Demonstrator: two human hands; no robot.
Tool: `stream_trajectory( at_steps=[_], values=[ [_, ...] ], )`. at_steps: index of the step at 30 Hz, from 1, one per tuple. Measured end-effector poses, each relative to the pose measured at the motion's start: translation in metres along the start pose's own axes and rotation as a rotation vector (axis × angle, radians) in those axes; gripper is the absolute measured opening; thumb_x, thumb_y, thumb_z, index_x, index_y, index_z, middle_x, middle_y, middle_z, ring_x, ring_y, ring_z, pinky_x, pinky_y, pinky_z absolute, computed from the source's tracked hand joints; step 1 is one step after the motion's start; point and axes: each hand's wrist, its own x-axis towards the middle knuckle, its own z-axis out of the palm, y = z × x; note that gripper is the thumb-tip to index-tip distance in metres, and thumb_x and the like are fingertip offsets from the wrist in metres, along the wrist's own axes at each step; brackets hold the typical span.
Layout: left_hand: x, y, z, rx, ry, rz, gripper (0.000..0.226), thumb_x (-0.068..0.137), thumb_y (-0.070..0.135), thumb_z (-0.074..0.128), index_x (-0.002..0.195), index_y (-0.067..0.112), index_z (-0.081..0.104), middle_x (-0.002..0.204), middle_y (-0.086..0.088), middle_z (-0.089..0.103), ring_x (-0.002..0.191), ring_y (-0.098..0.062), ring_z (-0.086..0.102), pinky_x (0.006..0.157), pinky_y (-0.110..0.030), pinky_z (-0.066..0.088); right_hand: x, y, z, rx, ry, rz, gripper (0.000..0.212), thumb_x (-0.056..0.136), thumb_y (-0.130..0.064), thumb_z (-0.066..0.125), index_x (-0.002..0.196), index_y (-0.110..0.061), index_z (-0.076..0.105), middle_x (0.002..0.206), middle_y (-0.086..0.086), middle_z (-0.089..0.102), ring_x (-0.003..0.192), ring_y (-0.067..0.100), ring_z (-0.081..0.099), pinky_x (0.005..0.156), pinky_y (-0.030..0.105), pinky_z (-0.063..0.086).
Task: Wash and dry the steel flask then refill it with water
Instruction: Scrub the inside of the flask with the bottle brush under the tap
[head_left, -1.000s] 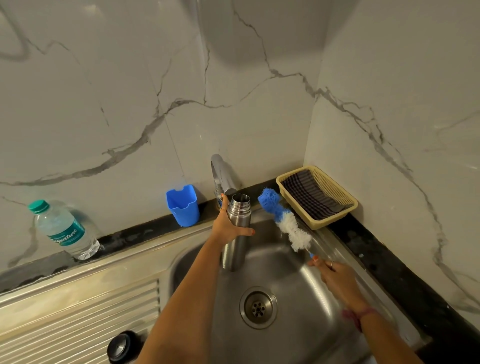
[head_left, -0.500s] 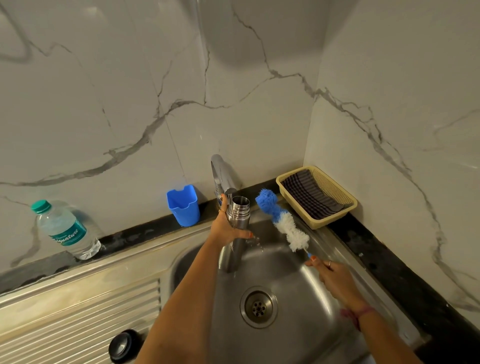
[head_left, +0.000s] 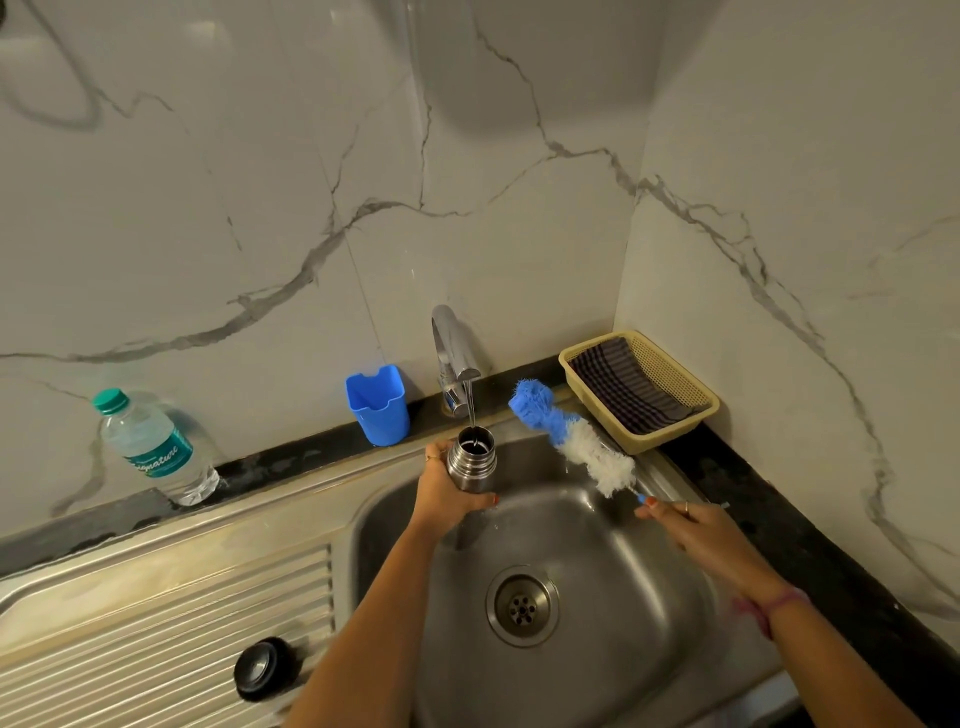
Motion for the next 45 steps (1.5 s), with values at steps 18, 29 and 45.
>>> stream_trajectory(
  at_steps=[18,29,45],
  values=[
    [-0.028,0.013,-0.011,0.107,0.084,0.035,0.077,0.059,0.005,0.091,0.121,0.020,0.048,0.112,0.005,0.058,0.100,-0.014,0.055,0.071,-0.011,0.037,-0.002,-0.078,-0.093,-0.314,-0.357,-0.188,0.020,0.097,-0.026,0.047,0.113,-0.025,0.059,0.049,-0.006,0.047,0.044,0.004,0.038,0.047,0.015,0.036],
    [-0.030,0.014,-0.010,0.132,0.063,0.055,0.084,0.062,0.004,0.090,0.134,0.015,0.048,0.116,0.004,0.057,0.101,-0.012,0.055,0.070,-0.007,0.038,0.031,-0.167,-0.112,-0.631,-0.483,-0.182,0.024,0.092,-0.036,0.055,0.107,-0.023,0.069,0.053,-0.012,0.049,0.042,-0.001,0.037,0.043,0.010,0.033],
    [-0.021,0.011,-0.016,0.204,0.059,0.027,0.088,0.060,0.006,0.089,0.138,0.015,0.050,0.122,-0.001,0.062,0.103,-0.014,0.057,0.077,-0.017,0.044,0.049,-0.264,-0.070,-1.653,-0.261,-0.791,0.034,0.100,-0.041,0.040,0.131,-0.042,0.053,0.106,-0.017,0.066,0.082,0.004,0.053,0.058,0.019,0.032]
  ],
)
